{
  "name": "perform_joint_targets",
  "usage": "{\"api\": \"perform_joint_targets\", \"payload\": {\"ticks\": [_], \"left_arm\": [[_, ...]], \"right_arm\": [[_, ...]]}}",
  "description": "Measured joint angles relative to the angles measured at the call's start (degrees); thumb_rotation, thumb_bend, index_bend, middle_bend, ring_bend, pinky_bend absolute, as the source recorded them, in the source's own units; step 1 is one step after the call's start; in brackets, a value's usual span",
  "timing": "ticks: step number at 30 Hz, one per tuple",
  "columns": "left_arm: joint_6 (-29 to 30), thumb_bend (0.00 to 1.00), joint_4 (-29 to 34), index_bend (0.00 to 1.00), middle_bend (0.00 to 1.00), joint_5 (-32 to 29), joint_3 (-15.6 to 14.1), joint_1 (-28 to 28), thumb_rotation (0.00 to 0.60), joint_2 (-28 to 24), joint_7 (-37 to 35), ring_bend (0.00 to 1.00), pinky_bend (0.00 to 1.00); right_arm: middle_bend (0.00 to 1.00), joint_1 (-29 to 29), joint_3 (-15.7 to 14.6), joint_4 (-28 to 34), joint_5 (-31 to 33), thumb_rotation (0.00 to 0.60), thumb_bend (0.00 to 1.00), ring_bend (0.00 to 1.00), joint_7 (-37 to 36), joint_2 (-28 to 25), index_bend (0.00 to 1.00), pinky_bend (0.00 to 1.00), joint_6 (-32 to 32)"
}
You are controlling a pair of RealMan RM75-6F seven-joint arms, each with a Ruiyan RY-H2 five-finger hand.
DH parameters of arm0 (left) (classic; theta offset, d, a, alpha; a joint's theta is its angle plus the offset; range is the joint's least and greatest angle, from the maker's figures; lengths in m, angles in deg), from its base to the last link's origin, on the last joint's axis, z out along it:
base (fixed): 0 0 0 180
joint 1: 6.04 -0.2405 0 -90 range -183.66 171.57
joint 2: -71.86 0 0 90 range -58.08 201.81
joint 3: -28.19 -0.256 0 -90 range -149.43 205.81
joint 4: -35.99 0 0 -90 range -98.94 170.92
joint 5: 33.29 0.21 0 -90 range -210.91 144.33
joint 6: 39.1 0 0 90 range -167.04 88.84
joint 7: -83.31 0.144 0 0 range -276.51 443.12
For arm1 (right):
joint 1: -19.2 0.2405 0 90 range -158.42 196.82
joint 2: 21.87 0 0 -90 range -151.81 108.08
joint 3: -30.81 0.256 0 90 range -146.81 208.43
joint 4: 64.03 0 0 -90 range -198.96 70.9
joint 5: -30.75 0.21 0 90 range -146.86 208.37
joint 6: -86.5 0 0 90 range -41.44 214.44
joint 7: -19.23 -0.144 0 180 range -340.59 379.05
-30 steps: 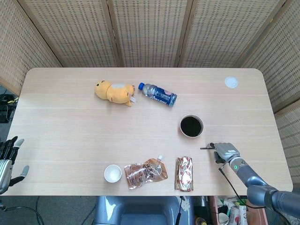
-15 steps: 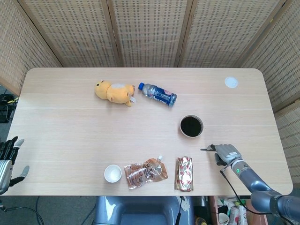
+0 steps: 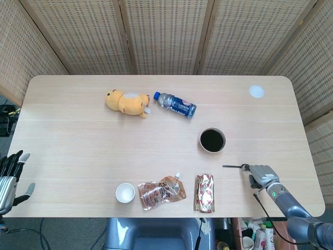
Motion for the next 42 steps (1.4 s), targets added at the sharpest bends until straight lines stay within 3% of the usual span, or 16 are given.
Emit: {"api": "perform_joint_targets", "payload": {"ticks": [26, 39, 42], "left_arm": [[0.67, 0.38, 0.05, 0.0, 0.0, -0.23, -0.27, -0.69, 0.6, -0.08, 0.17, 0.0, 0.0], [0.7, 0.38, -0.85, 0.0, 0.0, -0.79, -0.33, -1.13, 0.6, 0.25, -0.66, 0.0, 0.0], [0.58, 0.38, -0.98, 0.0, 0.0, -0.78, -0.31, -1.08, 0.6, 0.33, -0.82, 0.0, 0.0]], "right_arm": [[0.96, -0.2, 0.61, -6.7, 1.56, 0.6, 1.0, 1.0, -0.58, 2.87, 0.26, 1.0, 3.2], [0.95, 1.57, 1.4, -6.01, 2.98, 0.6, 1.0, 1.0, 1.14, 2.19, 0.27, 1.0, 2.84], [0.92, 1.75, 1.18, -4.84, 3.33, 0.6, 1.0, 1.0, 1.87, 1.47, 0.31, 1.0, 2.27]]}}
